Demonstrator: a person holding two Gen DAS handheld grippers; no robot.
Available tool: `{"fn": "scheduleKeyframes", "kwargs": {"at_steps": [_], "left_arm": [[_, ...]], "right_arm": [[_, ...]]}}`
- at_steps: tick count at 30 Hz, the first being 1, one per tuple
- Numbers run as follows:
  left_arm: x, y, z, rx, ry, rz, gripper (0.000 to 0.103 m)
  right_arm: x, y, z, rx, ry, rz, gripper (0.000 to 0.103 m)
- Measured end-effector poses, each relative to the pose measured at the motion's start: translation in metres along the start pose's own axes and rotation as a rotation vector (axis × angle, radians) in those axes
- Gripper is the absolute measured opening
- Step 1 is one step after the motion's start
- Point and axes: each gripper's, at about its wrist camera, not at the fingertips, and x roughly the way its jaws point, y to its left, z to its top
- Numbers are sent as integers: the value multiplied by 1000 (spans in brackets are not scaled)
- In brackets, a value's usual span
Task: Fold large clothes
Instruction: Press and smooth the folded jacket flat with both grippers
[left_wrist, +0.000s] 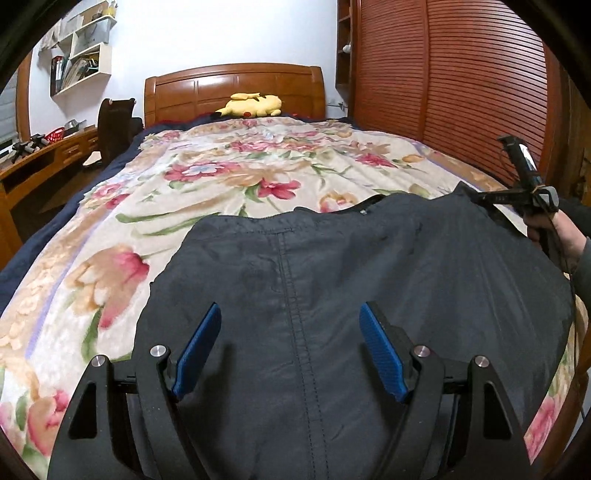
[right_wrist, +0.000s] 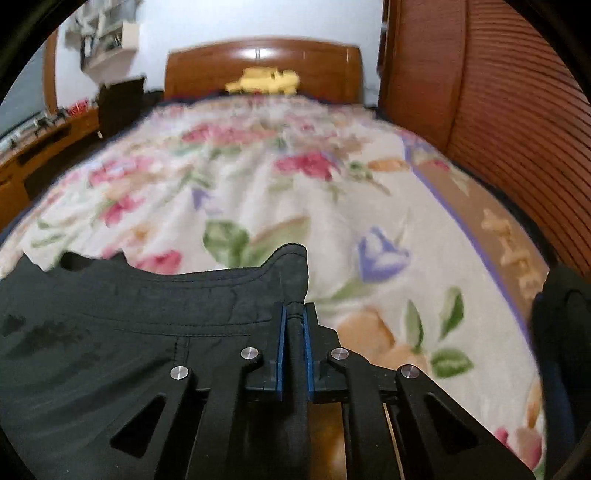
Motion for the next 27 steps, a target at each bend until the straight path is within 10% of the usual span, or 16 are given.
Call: {"fn": "scheduleKeyframes", "kwargs": {"at_steps": [5,9,27], "left_arm": [[2,3,-2,-13,5,-4,78],[3,0,-3,-2,4,2,78],[-13,-5,-12,6,-91,51,78]], "right_arm": [[-7,0,3,-9,-2,-14,17],[-42,20,4,-53,-51,-32,54],[-131,132,-130,-246,-95,304,55]]}}
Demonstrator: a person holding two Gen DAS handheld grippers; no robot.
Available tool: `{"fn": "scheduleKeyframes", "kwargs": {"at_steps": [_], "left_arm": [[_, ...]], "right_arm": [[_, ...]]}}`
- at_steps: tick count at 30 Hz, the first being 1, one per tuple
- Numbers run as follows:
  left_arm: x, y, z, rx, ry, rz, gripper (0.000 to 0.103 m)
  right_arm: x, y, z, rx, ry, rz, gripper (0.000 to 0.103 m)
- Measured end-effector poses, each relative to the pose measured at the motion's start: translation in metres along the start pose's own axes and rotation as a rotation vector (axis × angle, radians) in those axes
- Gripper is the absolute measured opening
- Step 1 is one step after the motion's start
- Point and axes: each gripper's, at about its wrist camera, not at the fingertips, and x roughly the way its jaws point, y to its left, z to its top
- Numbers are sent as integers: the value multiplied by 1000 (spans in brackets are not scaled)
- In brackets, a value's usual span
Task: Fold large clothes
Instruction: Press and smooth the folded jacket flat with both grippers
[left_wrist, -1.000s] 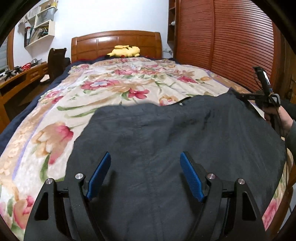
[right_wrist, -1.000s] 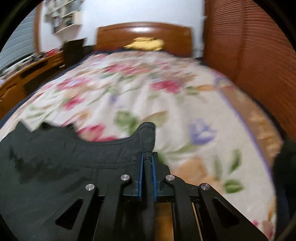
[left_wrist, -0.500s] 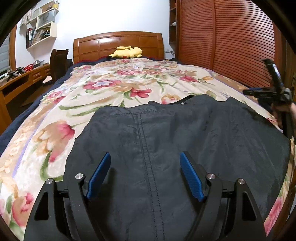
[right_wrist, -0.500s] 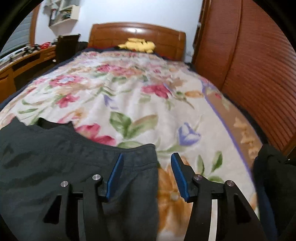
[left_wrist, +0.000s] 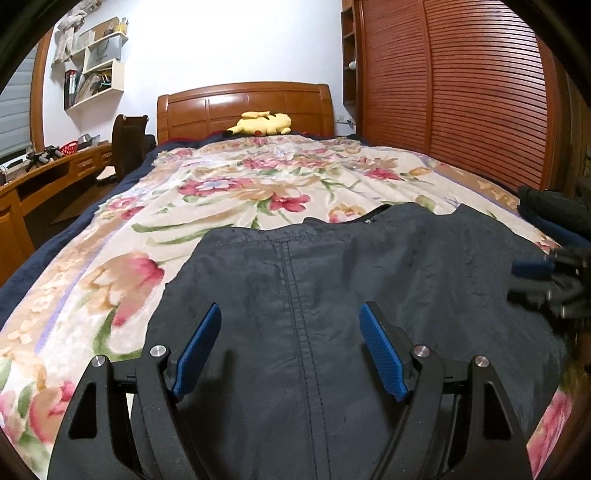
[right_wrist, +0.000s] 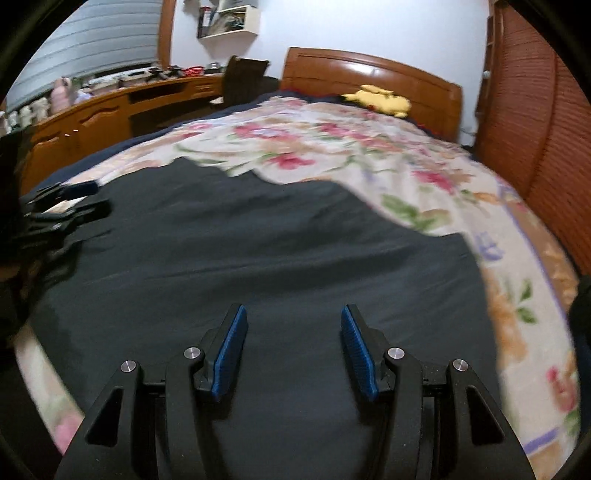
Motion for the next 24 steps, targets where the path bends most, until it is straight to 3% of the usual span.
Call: {"fn": "scheduleKeyframes", "kwargs": {"at_steps": [6,9,24], "left_arm": [[-15,12,-8,-79,21,-55,78],[-22,11,-16,-90,32,-50,78],[-63,4,-53,-68,42,13,78]], "right_arm": [[-8,24,-17,29,-46,7,55],[-15,32,-22,40,-58,-18,55],[-26,55,-30,21,-89,36,55]]}}
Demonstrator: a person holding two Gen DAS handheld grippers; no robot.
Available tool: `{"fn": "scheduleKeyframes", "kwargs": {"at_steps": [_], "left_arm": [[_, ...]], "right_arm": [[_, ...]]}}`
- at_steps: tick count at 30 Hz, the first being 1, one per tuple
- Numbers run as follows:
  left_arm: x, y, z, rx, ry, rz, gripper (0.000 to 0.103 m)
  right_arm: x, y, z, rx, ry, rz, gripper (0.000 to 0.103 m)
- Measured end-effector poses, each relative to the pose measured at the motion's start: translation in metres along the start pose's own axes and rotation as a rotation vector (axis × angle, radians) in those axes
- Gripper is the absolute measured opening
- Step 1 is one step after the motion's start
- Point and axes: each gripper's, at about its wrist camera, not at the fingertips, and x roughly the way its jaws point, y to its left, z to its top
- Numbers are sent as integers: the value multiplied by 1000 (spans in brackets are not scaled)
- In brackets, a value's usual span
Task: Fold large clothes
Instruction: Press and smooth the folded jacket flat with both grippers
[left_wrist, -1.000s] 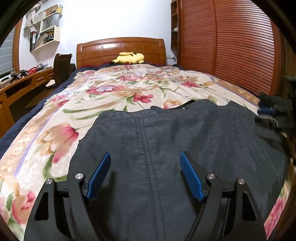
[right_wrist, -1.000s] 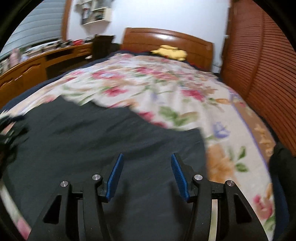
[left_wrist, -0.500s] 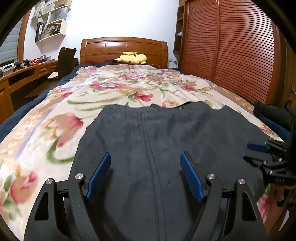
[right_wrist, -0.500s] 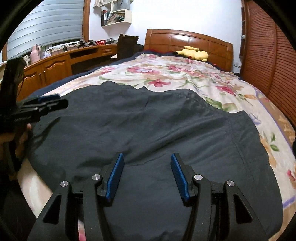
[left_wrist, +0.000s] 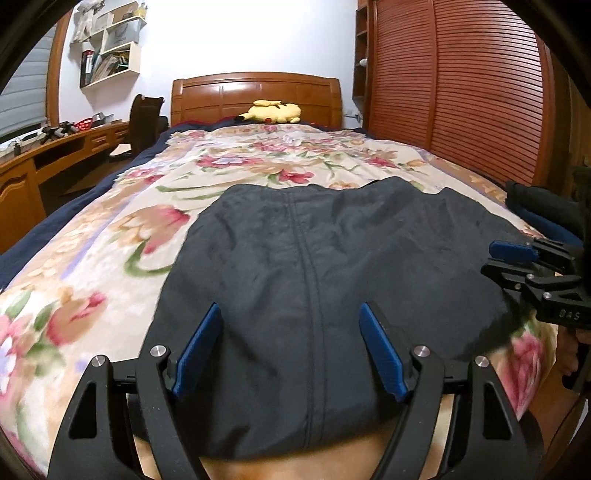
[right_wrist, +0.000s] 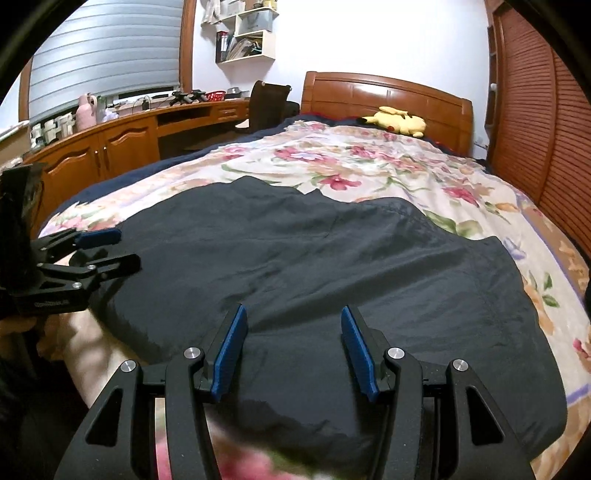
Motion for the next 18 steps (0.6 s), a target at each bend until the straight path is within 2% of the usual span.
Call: {"fn": "scheduleKeyframes", "kwargs": {"at_steps": [3,8,18], "left_arm": [[-7,6,-6,-15,-4,15,78],[-13,16,-13,-40,-5,55,78],[-25,46,-19,-89,27,147,78]], "right_arm": [[12,-3,-7,-15,37,9,55],[13,6,-14,-72,11,-38,55],[8,11,-20,-73,-12,-40,55]]}}
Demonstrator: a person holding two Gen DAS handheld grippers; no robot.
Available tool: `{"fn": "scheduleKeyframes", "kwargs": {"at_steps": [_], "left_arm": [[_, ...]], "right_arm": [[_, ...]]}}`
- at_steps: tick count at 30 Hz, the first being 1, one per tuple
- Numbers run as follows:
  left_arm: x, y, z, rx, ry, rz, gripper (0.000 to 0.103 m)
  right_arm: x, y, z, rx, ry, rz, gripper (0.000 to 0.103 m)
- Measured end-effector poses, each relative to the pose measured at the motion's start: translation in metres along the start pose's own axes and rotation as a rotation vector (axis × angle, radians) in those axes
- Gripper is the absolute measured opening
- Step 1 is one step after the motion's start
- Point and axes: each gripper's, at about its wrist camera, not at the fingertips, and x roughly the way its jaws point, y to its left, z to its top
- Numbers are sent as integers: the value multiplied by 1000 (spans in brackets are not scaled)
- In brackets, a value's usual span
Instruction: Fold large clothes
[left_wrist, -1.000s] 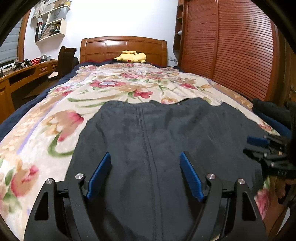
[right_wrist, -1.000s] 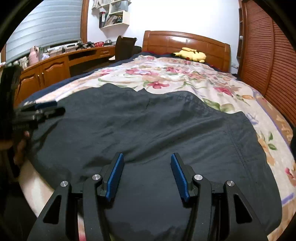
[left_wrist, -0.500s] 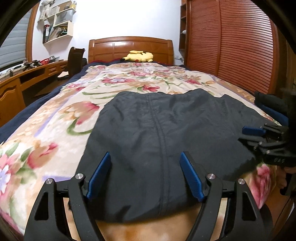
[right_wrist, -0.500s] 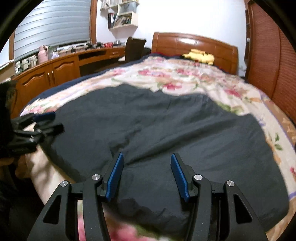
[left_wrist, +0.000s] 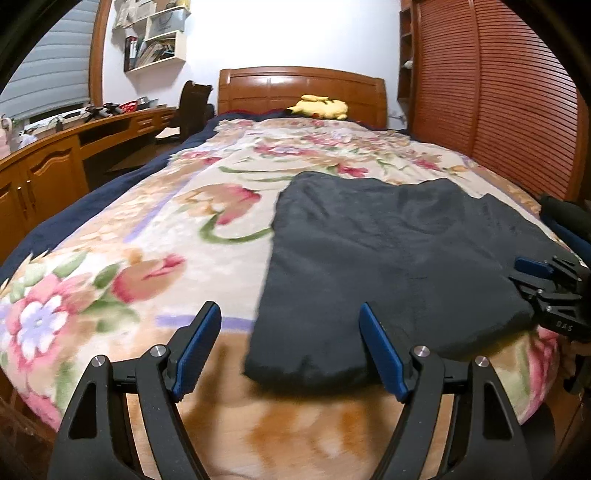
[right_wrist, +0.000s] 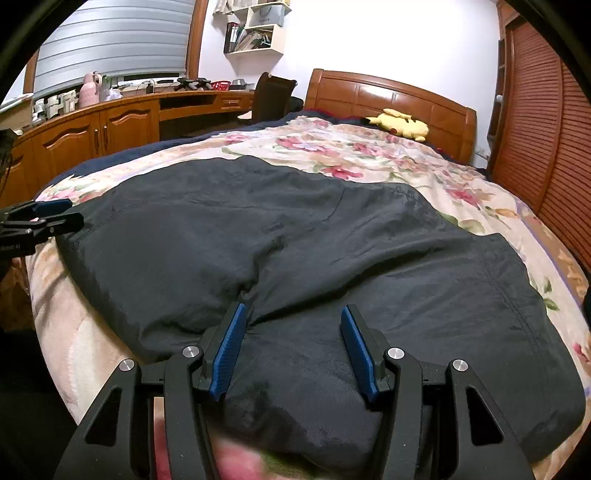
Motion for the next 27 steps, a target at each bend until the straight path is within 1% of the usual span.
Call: {"fn": "scheduleKeyframes", "kwargs": {"at_steps": [6,15,17,18,19,21,26,27], "left_arm": [[-4,12,-2,-6,12,27,78],[0,11,-9,-1,52,3,78],[0,10,-10,1,58,-18,71],[1,10,-10,-1,66,-31,62],[2,10,-11,-7,74,-45,57],[3,10,-12,-17,80,-60,53],[6,5,-14,-20,95,-63,52],[7,3,-15,-20,98,-66,49]], "right_arm": [[-1,-1,-3,7,-11,6,55],[-2,-3,-4,11,-13,10,55],[-2,-3,-5,13,-13,11,55],[-3,-3,-5,14,-14,11,55],[-3,-3,-5,14,-15,12,55],[-3,-4,-5,18,-16,15,55],[-3,-5,-4,23,-11,18,55],[-3,-5,-3,24,-9,19,55]]}}
